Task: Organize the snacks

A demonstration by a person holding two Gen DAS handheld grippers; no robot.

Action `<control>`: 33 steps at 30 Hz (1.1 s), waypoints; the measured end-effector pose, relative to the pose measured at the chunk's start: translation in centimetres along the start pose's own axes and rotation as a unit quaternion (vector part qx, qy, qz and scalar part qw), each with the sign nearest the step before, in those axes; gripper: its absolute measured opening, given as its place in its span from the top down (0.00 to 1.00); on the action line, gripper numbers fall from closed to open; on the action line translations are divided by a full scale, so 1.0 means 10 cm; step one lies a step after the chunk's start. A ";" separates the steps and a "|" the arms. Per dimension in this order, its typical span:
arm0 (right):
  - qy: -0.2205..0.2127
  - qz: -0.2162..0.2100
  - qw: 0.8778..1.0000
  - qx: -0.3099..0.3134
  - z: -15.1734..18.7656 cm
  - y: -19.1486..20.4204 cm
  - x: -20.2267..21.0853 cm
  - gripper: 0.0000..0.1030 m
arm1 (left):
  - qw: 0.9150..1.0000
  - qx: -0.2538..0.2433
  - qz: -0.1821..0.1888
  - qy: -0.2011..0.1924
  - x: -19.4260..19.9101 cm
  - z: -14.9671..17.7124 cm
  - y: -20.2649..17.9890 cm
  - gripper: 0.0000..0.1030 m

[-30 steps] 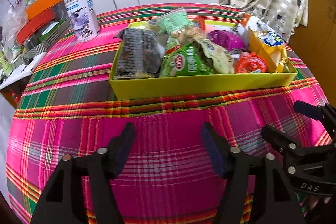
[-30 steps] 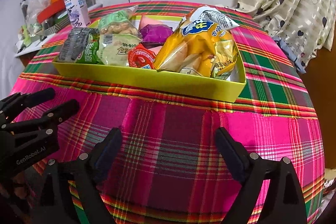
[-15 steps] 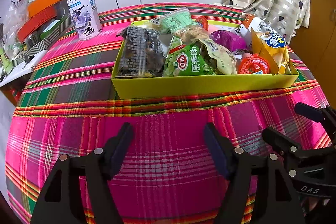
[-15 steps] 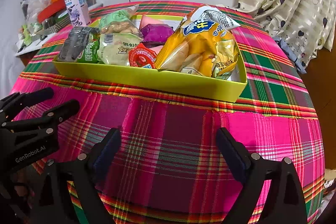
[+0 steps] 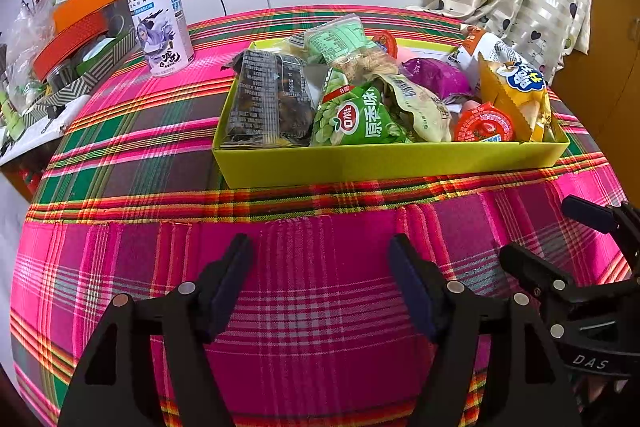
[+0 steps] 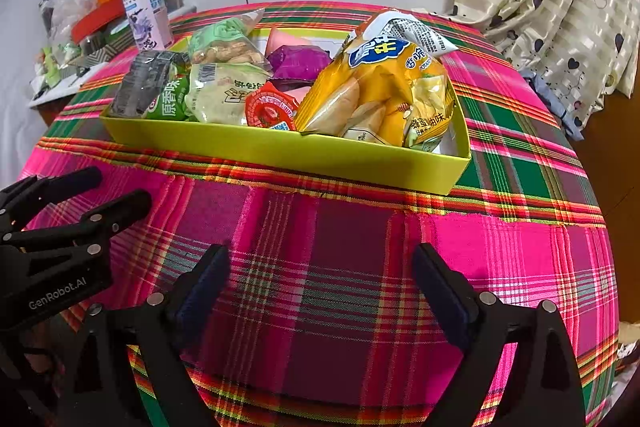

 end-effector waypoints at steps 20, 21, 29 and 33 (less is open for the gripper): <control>0.000 0.000 1.000 0.000 0.00 0.00 0.00 0.07 | 1.000 0.000 0.000 0.000 0.00 0.00 0.00 0.31; 0.000 0.000 1.000 0.000 0.00 0.00 0.00 0.07 | 1.000 0.000 0.000 0.000 0.00 0.00 0.00 0.31; 0.000 0.000 1.000 0.000 0.00 0.00 0.00 0.07 | 1.000 0.000 0.000 0.000 0.00 0.00 0.00 0.31; 0.000 0.000 1.000 0.000 0.00 0.00 0.00 0.07 | 1.000 0.000 0.000 0.000 0.00 0.00 0.00 0.31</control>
Point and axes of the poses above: each gripper's, at about its wrist camera, not at the fingertips, and x roughly against the way its jaws point, y to its left, z to its underside, the point moved 4 cm from there along -x, roughly the way its jaws point, and after that the axes turned 2 degrees about -x, right-handed, at the moved point
